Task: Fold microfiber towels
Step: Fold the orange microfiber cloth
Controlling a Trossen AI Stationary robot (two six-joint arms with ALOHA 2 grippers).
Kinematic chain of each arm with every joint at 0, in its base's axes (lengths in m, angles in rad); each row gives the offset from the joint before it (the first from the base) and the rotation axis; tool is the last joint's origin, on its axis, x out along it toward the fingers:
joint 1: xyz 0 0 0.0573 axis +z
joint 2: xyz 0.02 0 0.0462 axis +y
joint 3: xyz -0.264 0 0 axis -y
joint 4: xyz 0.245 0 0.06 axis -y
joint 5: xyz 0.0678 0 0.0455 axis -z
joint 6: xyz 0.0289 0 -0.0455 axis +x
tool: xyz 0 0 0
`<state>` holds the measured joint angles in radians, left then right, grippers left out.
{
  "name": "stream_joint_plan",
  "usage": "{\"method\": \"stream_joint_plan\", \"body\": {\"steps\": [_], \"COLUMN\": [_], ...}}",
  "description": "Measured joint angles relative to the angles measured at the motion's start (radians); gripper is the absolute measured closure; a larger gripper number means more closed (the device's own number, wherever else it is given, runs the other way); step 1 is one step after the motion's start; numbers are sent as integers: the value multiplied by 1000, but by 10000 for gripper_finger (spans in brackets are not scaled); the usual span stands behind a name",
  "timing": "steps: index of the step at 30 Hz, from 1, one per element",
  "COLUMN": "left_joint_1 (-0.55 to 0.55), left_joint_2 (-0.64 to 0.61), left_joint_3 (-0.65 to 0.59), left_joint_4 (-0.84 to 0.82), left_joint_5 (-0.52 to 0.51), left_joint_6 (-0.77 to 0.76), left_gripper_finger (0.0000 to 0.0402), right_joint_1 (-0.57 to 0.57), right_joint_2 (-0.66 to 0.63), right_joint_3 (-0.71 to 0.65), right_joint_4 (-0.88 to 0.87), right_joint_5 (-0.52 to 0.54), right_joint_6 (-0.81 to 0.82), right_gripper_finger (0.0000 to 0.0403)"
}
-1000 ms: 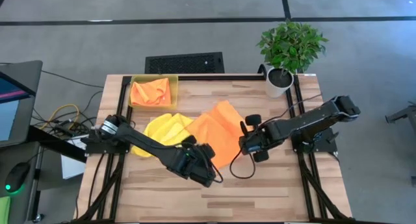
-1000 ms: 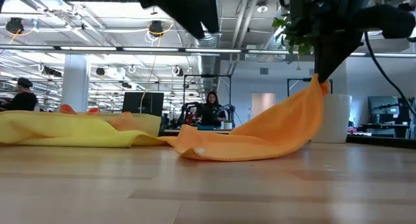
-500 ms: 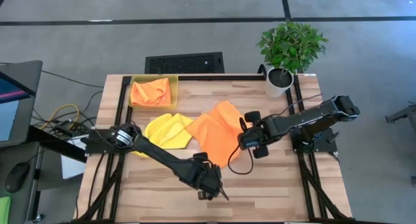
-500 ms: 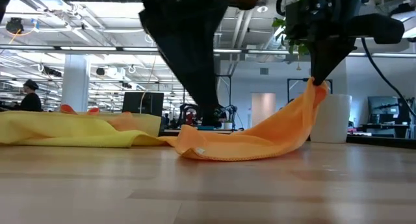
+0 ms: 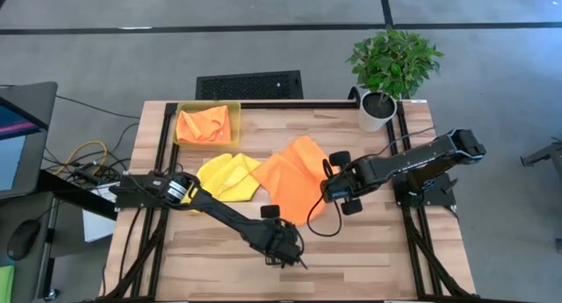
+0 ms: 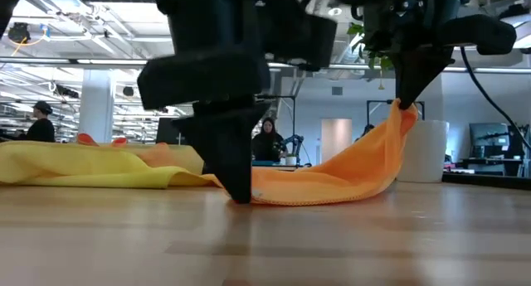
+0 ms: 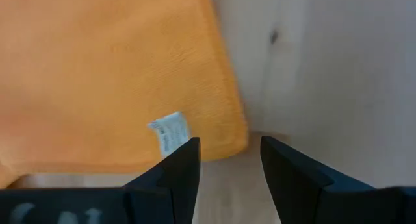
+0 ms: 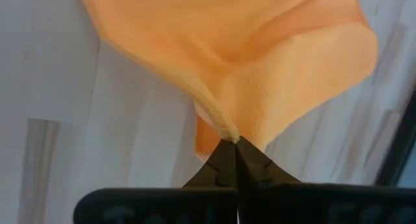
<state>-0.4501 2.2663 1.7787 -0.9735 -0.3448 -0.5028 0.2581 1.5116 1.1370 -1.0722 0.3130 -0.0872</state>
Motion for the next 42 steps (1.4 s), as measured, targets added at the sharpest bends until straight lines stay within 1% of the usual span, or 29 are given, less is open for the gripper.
{"method": "stream_joint_plan", "body": {"steps": [6, 9, 11, 17, 18, 21, 23, 29, 34, 39, 42], "left_joint_1": [13, 26, 34, 58, 63, 73, 74, 40, 11, -11, -23], "left_joint_2": [11, 11, 11, 11, 11, 9, 7, -16, -54, -66, -66], "left_joint_3": [-2, -2, -2, -2, -2, -2, -2, 42, 96, 178, 231], "left_joint_4": [0, 0, -4, 1, -2, -3, -4, -13, -8, -9, -16], "left_joint_5": [-10, 0, 17, 77, 83, 149, 172, 257, 329, 435, 446], "left_joint_6": [-6, -2, 9, -5, -17, -63, -95, -167, -284, -441, -494], "left_gripper_finger": [248, 263, 285, 384, 392, 398, 399, 401, 401, 401, 401], "right_joint_1": [0, 0, 0, 0, 0, 0, 3, 17, 17, 18, 24], "right_joint_2": [0, 0, 0, 0, 0, 0, 0, 0, 0, 0, 0], "right_joint_3": [0, 0, 0, 0, 0, 0, 0, 0, 0, 0, 0], "right_joint_4": [15, 15, 14, 9, 3, -33, -74, -196, -234, -233, -236], "right_joint_5": [-10, -10, -10, -10, -10, -21, -30, -86, -181, -316, -349], "right_joint_6": [1, 1, 0, 1, 1, 1, 1, 1, 0, -44, -69], "right_gripper_finger": [399, 399, 399, 399, 399, 398, 398, 398, 397, 396, 396]}}
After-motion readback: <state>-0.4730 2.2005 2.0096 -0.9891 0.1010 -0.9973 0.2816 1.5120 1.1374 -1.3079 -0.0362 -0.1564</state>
